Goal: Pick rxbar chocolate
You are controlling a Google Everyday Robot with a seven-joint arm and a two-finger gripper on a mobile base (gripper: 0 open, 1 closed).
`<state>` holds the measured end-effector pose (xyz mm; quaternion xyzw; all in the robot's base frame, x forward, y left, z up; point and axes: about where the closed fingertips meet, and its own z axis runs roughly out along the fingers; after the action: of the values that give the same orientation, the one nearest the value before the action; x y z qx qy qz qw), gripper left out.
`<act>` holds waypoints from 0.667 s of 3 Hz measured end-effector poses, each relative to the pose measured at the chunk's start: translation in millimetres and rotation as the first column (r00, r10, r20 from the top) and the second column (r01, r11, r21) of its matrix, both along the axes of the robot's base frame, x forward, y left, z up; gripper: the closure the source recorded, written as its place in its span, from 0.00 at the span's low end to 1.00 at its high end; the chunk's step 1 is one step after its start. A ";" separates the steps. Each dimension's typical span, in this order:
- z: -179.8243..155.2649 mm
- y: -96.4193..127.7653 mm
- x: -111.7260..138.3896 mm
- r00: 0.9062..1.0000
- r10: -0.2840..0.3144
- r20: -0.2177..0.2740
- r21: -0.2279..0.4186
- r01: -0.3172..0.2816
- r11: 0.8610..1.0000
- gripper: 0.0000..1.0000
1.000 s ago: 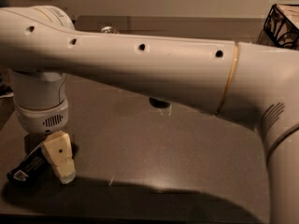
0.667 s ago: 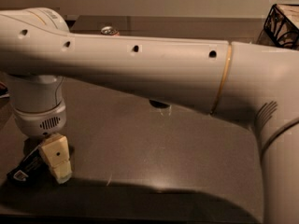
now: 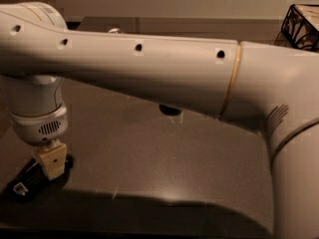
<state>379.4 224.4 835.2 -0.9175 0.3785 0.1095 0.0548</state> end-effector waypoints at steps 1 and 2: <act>9.6 -4.6 5.6 1.000 -0.018 -0.004 0.012 0.018 1.000 0.91; 15.9 -19.3 18.5 0.997 -0.068 -0.021 0.027 0.069 0.997 1.00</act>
Offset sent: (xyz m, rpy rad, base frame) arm 0.0367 -0.0402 0.0223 0.0414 0.0480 -0.1356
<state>397.9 205.2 851.0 -0.9020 0.4087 0.1218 0.0673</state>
